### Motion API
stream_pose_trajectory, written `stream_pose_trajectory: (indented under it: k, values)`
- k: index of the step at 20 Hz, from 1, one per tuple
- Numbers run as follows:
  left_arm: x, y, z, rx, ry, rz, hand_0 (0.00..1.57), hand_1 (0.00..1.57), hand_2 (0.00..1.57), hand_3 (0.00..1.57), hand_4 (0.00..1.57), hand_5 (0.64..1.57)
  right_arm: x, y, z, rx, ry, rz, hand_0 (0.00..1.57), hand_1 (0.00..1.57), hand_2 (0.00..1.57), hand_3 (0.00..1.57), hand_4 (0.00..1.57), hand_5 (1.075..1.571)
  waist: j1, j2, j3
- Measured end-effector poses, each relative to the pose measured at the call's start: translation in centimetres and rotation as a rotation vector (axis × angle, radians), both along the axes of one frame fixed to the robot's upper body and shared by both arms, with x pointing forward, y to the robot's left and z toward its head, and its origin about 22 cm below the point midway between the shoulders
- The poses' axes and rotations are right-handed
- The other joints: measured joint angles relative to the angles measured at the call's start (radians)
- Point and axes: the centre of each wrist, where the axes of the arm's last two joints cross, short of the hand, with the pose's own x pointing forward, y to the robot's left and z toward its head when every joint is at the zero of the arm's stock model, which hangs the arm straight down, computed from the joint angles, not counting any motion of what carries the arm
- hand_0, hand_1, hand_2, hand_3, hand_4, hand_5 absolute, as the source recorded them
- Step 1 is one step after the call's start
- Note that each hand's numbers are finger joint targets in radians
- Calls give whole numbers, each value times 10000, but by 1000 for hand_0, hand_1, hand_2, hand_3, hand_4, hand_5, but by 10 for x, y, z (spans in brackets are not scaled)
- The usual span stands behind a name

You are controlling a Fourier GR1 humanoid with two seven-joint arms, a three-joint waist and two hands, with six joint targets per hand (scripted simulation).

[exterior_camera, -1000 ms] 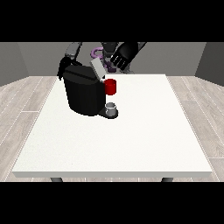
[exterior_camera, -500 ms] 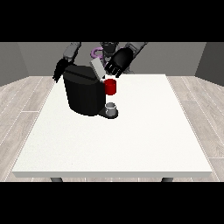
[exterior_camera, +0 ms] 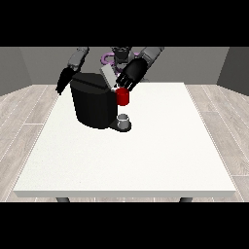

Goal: Insert the coffee pod into the coffee machine and close the lid

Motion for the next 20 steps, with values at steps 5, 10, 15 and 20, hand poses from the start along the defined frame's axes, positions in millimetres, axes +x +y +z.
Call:
stream_pose_trajectory:
  k: [5, 10, 15, 20]
  values:
    - [1, -4, 3, 17, -80, -140, 1169, 1169, 1235, 1200, 422, 1571, -1, 1, -4, 34, -74, -60, 0, 0, 0, 0, 36, 1571, -9, 120, -1]
    - [1, -2, 10, 34, -349, -73, 1227, 1227, 1258, 1198, 406, 1571, 0, 2, -4, 32, -319, -55, 0, 0, 0, 0, 0, 1571, -46, 289, -1]
    - [1, 5, 13, 45, -553, 127, 1212, 1212, 1245, 1199, 352, 1571, 1, -3, -2, 31, -271, -8, 0, 0, 0, 0, 0, 1571, -185, 337, -3]
    - [1, 9, 9, 87, -680, 71, 1180, 1180, 1198, 1170, 351, 1571, 0, -6, 2, 42, -102, -3, 0, 0, 0, 0, 0, 1571, -209, 210, -2]
